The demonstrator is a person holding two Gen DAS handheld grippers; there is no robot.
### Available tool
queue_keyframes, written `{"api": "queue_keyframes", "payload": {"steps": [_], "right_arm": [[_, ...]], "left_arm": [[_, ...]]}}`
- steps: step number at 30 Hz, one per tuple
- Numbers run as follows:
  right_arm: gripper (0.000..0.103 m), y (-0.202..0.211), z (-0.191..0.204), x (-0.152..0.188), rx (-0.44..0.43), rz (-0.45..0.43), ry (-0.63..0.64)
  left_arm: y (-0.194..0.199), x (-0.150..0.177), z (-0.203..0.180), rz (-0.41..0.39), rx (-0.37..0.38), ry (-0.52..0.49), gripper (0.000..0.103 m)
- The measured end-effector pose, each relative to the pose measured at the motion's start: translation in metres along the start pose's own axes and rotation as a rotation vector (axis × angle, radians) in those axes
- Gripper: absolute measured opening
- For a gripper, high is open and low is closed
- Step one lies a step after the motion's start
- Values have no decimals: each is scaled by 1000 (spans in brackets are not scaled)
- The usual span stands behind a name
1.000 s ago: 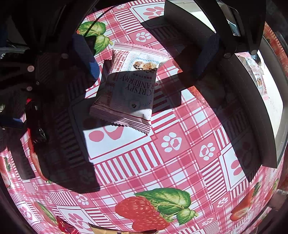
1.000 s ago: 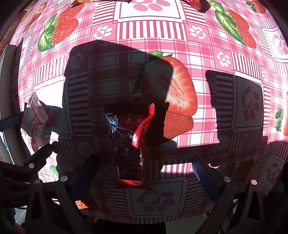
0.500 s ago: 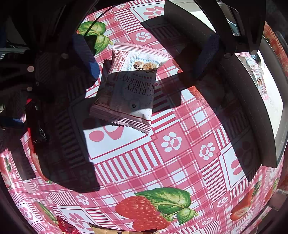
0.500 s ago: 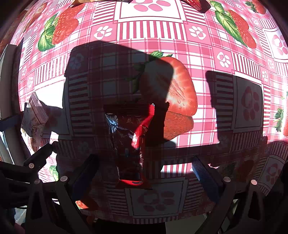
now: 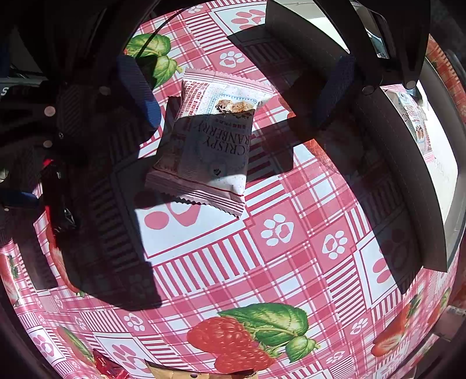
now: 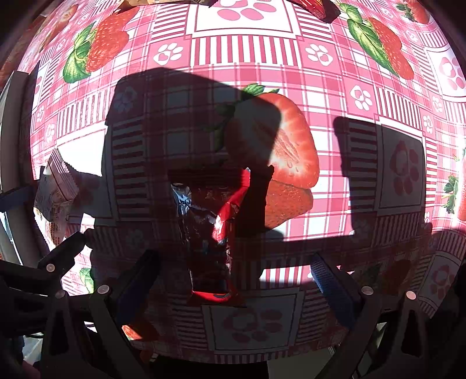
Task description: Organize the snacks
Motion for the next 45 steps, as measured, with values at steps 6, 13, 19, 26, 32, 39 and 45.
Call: {"api": "queue_keyframes", "payload": {"steps": [6, 13, 19, 26, 32, 39, 45], "right_arm": [[103, 1, 0, 2, 2, -19, 0], [103, 1, 0, -1, 2, 19, 9], [91, 8, 6, -2, 15, 3, 44], [22, 31, 21, 0, -36, -43, 93], [22, 45, 14, -6, -185, -51, 20], [22, 70, 21, -28, -236, -71, 14], [22, 104, 53, -53, -253, -118, 84]], "left_arm": [[0, 1, 0, -5, 0, -4, 103], [1, 3, -1, -4, -2, -7, 103], [5, 9, -10, -3, -10, -45, 92], [24, 5, -21, -43, 48, -59, 42], [65, 6, 1, -179, 148, 46, 42], [93, 14, 24, -258, 158, 109, 42], [101, 35, 50, -320, 147, 186, 42]]}}
Point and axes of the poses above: each gripper's, at about its wrist camera, not at the fingertips, and y roughly against the way its jaws point, z to its left, x to its underside, the point moved 2 cm from there along -y, roughly the way its jaws point, and after that the axes turned 13 degrees about x, right-handed, at the moved point
